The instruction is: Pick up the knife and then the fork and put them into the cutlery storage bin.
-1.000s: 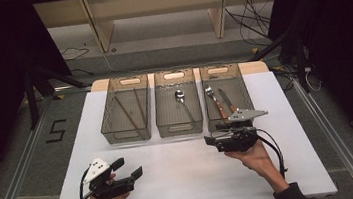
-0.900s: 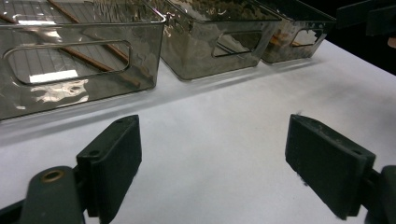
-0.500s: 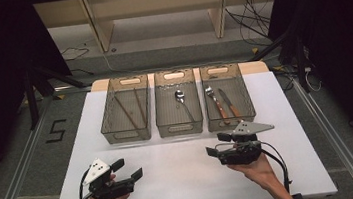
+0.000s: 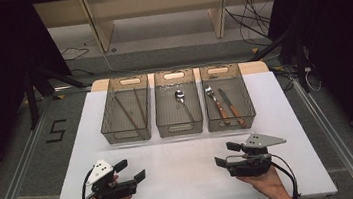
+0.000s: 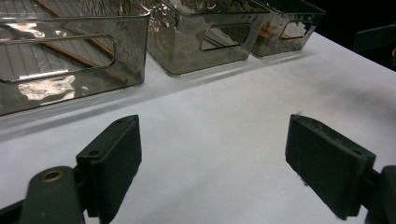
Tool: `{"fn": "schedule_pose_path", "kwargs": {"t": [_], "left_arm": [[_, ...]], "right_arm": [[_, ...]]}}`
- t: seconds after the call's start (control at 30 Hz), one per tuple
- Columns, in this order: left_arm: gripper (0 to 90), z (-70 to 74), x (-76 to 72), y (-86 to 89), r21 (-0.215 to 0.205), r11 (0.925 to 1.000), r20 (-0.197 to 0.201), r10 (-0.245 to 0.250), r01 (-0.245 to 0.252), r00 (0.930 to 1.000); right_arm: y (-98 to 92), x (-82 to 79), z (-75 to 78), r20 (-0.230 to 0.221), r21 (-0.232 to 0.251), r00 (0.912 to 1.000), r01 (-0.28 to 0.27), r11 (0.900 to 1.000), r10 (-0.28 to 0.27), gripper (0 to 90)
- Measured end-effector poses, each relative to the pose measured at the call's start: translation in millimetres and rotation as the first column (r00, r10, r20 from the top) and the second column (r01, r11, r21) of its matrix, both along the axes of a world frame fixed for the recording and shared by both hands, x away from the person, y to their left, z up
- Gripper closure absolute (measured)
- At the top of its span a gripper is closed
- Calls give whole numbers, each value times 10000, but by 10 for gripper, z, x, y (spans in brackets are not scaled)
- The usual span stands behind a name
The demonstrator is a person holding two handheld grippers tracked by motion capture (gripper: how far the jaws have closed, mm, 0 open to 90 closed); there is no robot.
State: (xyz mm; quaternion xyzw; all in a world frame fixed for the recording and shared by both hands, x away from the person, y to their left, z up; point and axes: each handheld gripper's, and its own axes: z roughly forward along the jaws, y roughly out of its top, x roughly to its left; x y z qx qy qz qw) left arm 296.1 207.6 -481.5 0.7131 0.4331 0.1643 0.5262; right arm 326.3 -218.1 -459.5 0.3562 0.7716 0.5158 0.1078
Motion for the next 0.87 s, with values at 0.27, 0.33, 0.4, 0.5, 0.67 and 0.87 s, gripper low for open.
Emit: {"fn": "schedule_pose_path", "kwargs": {"t": [0.27, 0.33, 0.4, 0.5, 0.67, 0.87], "left_arm": [[181, 2, 0, 6, -39, 10000, 5, 5, -4, 10000], [181, 2, 1, 7, -33, 10000, 0, 6, -6, 10000], [181, 2, 1, 8, -47, 10000, -4, 8, -8, 10000], [181, 1, 2, 7, -48, 10000, -5, 10, -10, 10000], [181, 2, 2, 5, -43, 10000, 6, 3, -3, 10000], [181, 2, 4, 5, -39, 10000, 6, 4, -4, 10000]], "right_arm": [[-55, -34, -38, -69, 39, 9999, 147, 9999, -146, 270], [-55, -33, -47, -99, 20, 9998, 163, 9999, -162, 267], [-55, -32, -49, -110, 57, 9998, 164, 9998, -164, 265], [-52, -37, -44, -34, 63, 9999, 166, 9998, -166, 260], [-59, -39, -38, -15, 104, 9999, 158, 9998, -158, 256], [-65, -34, -41, -13, 100, 9999, 168, 9998, -168, 254]]}}
